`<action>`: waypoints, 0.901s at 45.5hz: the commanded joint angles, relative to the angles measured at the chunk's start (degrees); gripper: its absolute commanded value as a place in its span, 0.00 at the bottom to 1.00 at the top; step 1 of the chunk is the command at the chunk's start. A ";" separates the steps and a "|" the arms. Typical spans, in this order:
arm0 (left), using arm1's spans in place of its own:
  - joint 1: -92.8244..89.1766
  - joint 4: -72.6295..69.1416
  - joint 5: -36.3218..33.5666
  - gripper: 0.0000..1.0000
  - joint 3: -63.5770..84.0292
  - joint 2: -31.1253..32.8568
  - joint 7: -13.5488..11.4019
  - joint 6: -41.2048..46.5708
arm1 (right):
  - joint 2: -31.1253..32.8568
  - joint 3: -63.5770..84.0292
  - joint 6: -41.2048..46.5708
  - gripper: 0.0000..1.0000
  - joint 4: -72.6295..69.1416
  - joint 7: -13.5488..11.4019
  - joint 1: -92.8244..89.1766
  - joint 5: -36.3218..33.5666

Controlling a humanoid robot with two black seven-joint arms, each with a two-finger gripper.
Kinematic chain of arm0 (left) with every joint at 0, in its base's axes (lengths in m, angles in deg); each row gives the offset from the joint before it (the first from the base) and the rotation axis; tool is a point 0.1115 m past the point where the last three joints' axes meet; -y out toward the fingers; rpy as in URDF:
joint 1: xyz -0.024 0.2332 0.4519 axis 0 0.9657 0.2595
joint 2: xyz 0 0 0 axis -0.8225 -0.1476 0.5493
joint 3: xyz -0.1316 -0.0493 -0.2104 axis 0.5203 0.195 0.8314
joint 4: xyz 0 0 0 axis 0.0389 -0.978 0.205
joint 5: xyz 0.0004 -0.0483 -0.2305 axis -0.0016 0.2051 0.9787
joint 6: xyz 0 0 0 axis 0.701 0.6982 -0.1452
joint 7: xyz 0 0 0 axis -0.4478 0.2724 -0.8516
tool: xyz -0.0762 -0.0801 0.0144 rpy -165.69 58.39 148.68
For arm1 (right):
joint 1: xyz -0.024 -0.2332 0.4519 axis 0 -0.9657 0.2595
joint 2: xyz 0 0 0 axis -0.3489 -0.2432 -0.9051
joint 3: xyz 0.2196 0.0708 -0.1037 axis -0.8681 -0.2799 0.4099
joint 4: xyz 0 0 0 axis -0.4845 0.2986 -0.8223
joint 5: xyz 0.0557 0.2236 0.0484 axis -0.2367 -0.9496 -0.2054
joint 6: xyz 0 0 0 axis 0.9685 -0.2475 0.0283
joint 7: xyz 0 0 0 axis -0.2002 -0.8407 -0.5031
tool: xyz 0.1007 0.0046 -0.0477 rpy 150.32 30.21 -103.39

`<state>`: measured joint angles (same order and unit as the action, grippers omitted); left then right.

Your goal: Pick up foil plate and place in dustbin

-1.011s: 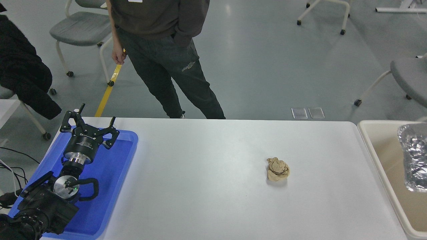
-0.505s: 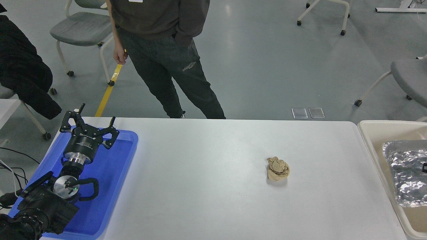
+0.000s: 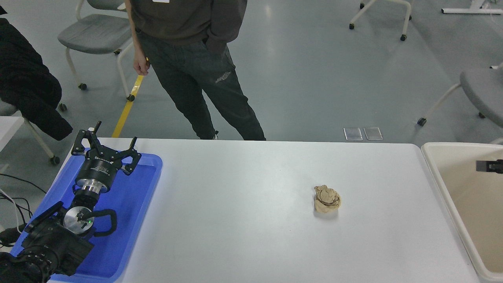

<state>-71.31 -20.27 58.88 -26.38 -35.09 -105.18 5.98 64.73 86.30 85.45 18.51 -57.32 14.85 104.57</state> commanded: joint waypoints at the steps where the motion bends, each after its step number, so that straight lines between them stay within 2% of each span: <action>1: 0.00 -0.04 -0.02 1.00 0.00 -0.08 -0.01 0.00 | -3.22 13.99 10.87 1.00 -24.83 0.37 28.23 -5.89; 9: 0.09 -0.04 -0.02 1.00 0.00 -0.08 -0.01 0.00 | -11.21 14.61 19.66 1.00 -34.42 0.28 37.99 -21.54; 14: 0.09 -0.04 -0.02 1.00 0.00 -0.17 -0.01 0.00 | -15.96 14.61 24.05 1.00 -35.22 0.11 40.64 -27.78; 20: 0.17 -0.04 -0.02 1.00 0.00 -0.17 -0.01 0.00 | -20.36 14.43 27.84 1.00 -35.22 -0.16 41.34 -32.71; 24: 0.17 -0.04 -0.02 1.00 0.00 -0.17 -0.01 0.00 | -21.15 14.52 30.12 1.00 -35.22 -0.16 43.10 -36.40; 35: 0.17 -0.04 -0.02 1.00 0.00 -0.17 -0.10 0.00 | -23.53 14.69 31.18 1.00 -36.01 -0.07 48.81 -41.50; 41: 0.17 -0.04 -0.02 1.00 0.00 -0.17 -0.10 0.00 | -24.93 16.19 31.18 1.00 -37.59 -0.07 52.06 -42.12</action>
<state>-71.14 -20.30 58.86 -26.38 -35.25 -105.24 5.98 42.79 100.84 115.06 -16.70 -57.40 61.03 66.63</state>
